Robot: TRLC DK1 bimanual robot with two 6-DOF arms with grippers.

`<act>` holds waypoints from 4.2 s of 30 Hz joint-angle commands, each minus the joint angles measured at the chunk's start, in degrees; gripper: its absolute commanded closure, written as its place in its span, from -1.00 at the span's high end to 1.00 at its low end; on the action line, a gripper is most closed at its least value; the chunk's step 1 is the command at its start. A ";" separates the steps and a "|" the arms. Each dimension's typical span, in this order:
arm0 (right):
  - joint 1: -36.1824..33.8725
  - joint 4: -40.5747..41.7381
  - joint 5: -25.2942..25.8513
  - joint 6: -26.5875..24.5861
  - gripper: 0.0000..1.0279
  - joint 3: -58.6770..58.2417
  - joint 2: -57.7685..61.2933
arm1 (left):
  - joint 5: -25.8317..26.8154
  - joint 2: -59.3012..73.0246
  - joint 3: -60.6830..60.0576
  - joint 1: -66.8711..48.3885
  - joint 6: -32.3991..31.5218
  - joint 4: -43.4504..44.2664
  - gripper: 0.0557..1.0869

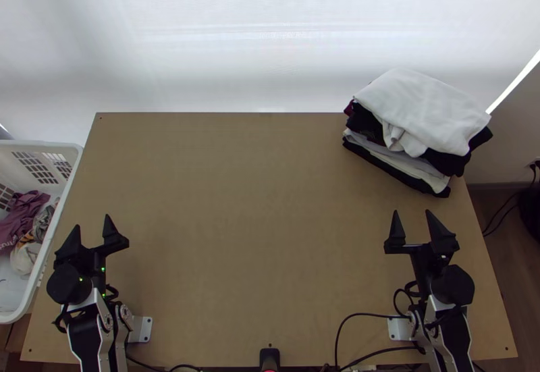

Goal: Fold the t-shirt

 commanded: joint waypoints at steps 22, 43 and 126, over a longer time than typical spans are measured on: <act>-0.19 0.67 -0.09 0.97 0.93 -1.08 -0.27 | 0.32 -0.45 -2.14 16.69 5.37 -1.18 0.91; -0.19 0.67 -0.09 0.97 0.93 -1.08 -0.27 | 0.06 37.26 42.69 24.60 0.71 -17.44 0.91; -0.19 0.67 -0.09 0.97 0.93 -1.08 -0.27 | 20.71 110.73 112.12 34.54 -5.71 -32.91 -0.93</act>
